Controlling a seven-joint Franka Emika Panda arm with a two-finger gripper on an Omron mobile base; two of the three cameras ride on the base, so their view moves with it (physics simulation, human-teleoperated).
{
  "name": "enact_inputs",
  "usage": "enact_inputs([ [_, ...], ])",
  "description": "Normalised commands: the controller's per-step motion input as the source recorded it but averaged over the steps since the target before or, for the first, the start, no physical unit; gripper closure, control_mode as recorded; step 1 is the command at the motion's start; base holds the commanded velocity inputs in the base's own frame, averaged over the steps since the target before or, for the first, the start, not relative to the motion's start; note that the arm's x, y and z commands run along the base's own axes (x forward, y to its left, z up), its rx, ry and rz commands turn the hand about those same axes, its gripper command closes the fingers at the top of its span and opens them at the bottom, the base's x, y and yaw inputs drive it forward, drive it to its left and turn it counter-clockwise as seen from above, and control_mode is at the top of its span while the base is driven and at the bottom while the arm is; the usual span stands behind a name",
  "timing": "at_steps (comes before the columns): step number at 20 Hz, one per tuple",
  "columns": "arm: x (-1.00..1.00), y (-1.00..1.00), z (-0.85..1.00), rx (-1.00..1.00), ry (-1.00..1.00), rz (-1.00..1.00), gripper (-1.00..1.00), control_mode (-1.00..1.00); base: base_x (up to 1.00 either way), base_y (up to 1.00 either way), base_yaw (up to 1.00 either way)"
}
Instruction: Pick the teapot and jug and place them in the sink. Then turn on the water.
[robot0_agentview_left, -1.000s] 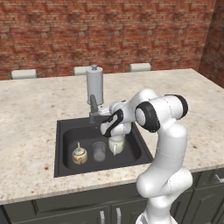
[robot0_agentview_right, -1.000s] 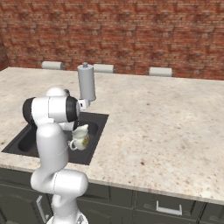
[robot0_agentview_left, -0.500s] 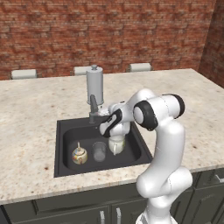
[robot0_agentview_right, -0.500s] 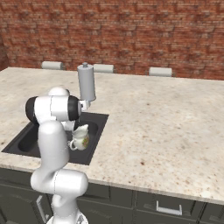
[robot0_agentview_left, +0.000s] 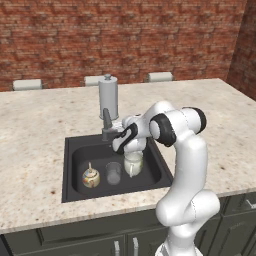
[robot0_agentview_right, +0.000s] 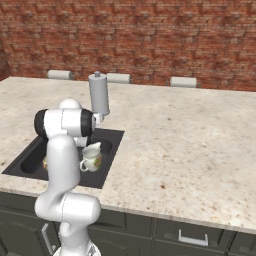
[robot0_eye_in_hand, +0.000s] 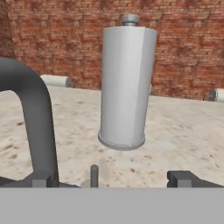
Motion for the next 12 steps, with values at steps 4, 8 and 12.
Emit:
enact_inputs([
  [4,0.08,0.0,-0.17,0.04,-0.04,0.0,-1.0,-1.0,0.0,0.0,0.0],
  [8,0.01,0.0,-0.22,0.01,-0.04,0.0,-1.0,-1.0,0.0,0.0,0.0],
  [12,0.01,0.06,-0.22,0.0,-0.03,0.0,-1.0,-1.0,0.0,0.0,0.0],
])
